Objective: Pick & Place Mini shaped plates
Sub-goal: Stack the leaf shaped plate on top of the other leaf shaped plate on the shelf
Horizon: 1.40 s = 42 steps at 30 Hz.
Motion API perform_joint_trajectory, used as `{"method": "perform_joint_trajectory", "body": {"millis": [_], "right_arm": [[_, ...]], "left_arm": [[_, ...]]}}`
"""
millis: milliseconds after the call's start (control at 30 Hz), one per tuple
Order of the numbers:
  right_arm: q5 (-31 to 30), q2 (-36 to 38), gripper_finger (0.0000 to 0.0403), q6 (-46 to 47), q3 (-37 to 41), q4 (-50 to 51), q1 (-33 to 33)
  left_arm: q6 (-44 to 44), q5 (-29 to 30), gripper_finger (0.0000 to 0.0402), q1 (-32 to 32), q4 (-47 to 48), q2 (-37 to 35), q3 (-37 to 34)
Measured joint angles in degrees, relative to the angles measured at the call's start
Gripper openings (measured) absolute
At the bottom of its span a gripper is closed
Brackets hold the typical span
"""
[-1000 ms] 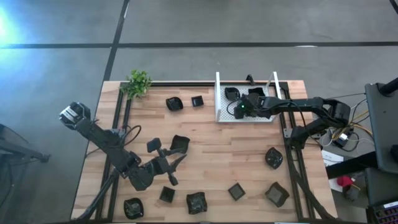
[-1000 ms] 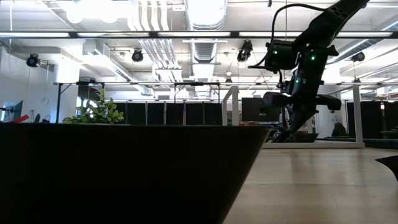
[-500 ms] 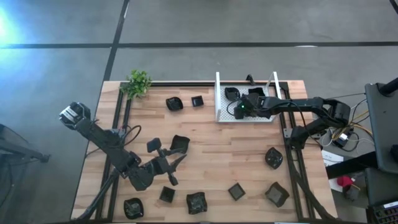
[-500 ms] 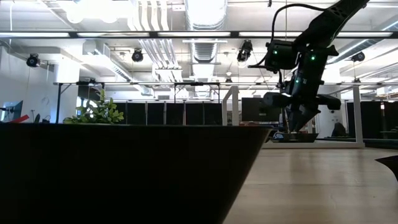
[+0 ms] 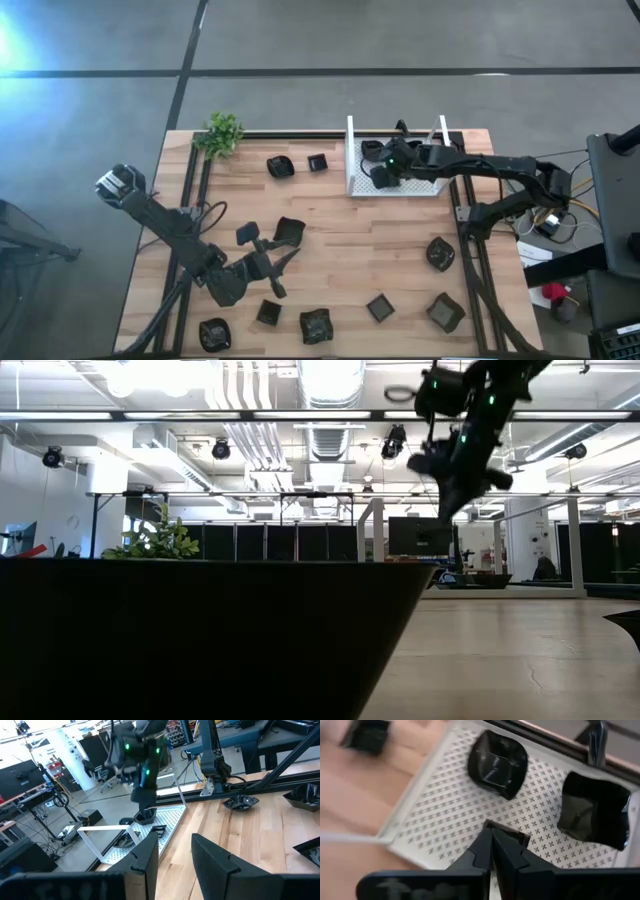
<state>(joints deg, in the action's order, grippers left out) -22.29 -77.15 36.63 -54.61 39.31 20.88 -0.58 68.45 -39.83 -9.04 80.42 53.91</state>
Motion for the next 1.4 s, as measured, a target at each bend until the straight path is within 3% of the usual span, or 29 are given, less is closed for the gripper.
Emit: {"method": "perform_joint_trajectory", "body": {"millis": [267,433,833,1100,1400], "right_arm": [[-3.5,2.9,0.0008,-0.2,-6.1,11.1,-11.8],[-3.6,3.4,0.0008,5.2,-6.5,15.0,-22.3],[-2.7,3.1,0.0008,30.2,-4.7,26.6,-42.6],[3.1,3.1,0.0008,47.3,-1.1,31.0,-48.0],[14.3,3.0,0.0008,54.7,5.0,31.2,-48.4]], "left_arm": [[0.0,0.0,0.0113,0.0,0.0,0.0,0.0],[0.0,0.0,0.0113,0.0,0.1,0.0,0.0],[0.0,0.0,0.0113,0.0,0.1,0.0,0.0],[0.0,0.0,0.0113,0.1,0.1,0.0,0.0],[0.0,0.0,0.0113,0.1,0.1,0.0,0.0]]}}
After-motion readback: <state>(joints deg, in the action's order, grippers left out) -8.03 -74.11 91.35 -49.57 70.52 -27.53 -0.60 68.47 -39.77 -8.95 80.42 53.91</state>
